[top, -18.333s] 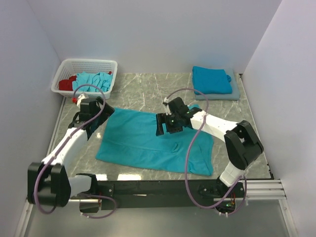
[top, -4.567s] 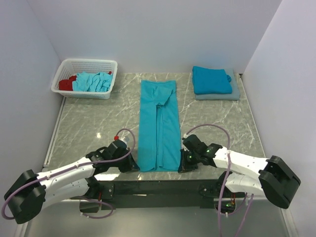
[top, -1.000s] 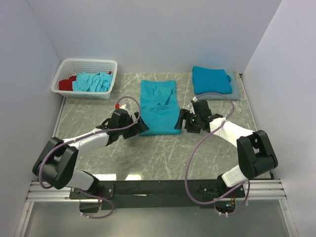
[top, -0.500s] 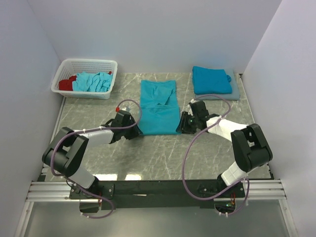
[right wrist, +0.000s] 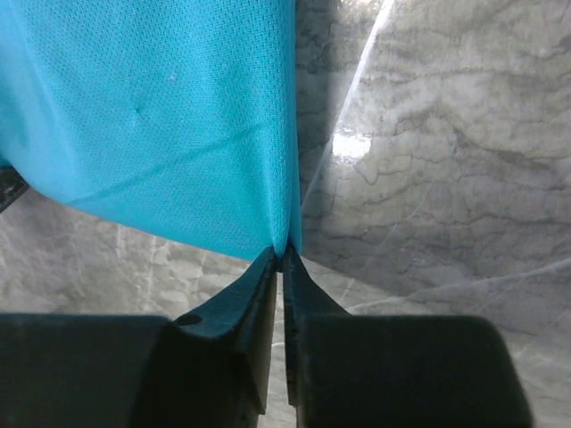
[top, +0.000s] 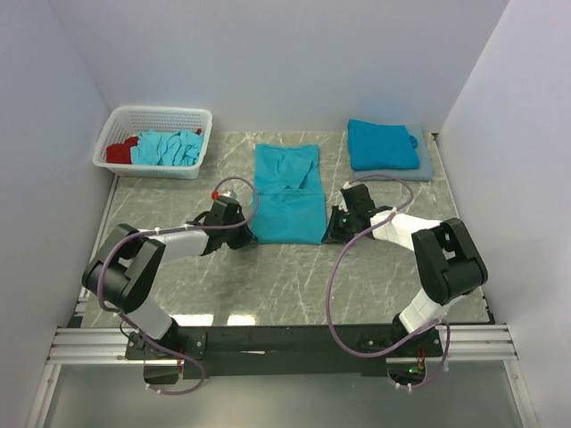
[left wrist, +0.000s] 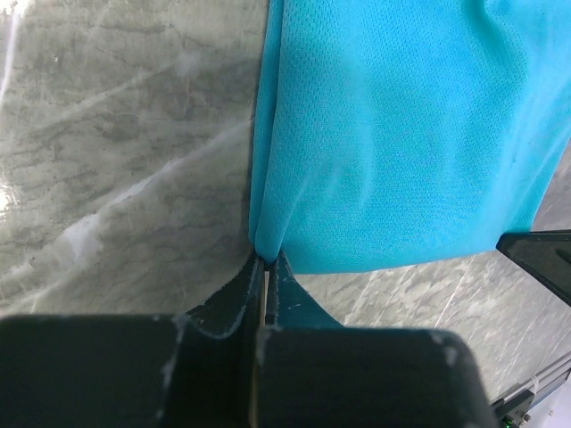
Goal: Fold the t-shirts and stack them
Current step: Fold the tshirt
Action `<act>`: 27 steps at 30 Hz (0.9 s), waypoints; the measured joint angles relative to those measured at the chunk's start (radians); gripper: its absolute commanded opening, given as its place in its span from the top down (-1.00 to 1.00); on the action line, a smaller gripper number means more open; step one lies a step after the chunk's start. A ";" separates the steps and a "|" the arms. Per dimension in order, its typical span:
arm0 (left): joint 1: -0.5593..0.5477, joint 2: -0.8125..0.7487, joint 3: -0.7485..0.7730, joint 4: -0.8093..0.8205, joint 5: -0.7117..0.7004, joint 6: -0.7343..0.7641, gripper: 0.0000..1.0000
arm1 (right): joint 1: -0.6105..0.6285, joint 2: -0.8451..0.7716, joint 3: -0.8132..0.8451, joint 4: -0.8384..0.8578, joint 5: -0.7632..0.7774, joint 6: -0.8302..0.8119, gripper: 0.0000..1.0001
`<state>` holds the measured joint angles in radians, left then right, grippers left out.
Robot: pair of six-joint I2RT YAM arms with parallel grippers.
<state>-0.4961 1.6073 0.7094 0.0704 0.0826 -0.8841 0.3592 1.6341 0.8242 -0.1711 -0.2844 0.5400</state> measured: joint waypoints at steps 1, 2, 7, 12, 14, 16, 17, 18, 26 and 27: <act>0.000 0.000 0.000 0.000 0.000 0.000 0.99 | 0.000 0.001 0.000 0.000 -0.005 0.001 0.91; 0.000 0.000 0.000 0.001 0.001 0.000 0.99 | 0.000 0.001 0.000 0.001 -0.014 -0.001 0.97; -0.001 -0.033 -0.035 0.004 0.006 0.002 0.99 | 0.000 -0.005 -0.037 0.013 -0.048 -0.025 1.00; -0.047 -0.156 -0.156 0.000 0.008 -0.018 0.99 | 0.011 -0.109 -0.146 -0.012 -0.082 -0.044 1.00; -0.089 -0.220 -0.207 -0.018 0.008 -0.041 0.99 | 0.027 -0.167 -0.190 -0.047 -0.082 -0.055 1.00; -0.127 -0.288 -0.250 -0.049 0.008 -0.066 0.99 | 0.044 -0.232 -0.229 -0.096 -0.084 -0.059 1.00; -0.145 -0.328 -0.270 -0.072 0.010 -0.079 0.99 | 0.055 -0.274 -0.249 -0.124 -0.085 -0.059 1.00; -0.164 -0.375 -0.288 -0.100 0.010 -0.092 0.99 | 0.069 -0.318 -0.266 -0.151 -0.089 -0.058 1.00; -0.254 -0.662 -0.294 -0.277 0.013 -0.142 0.99 | 0.168 -0.589 -0.292 -0.329 -0.092 -0.032 1.00; -0.254 -0.672 -0.284 -0.291 0.009 -0.142 0.99 | 0.167 -0.600 -0.280 -0.354 -0.075 -0.032 1.00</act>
<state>-0.7498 0.9352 0.4255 -0.2203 0.0914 -1.0264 0.5262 1.0340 0.5438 -0.5247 -0.3595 0.5083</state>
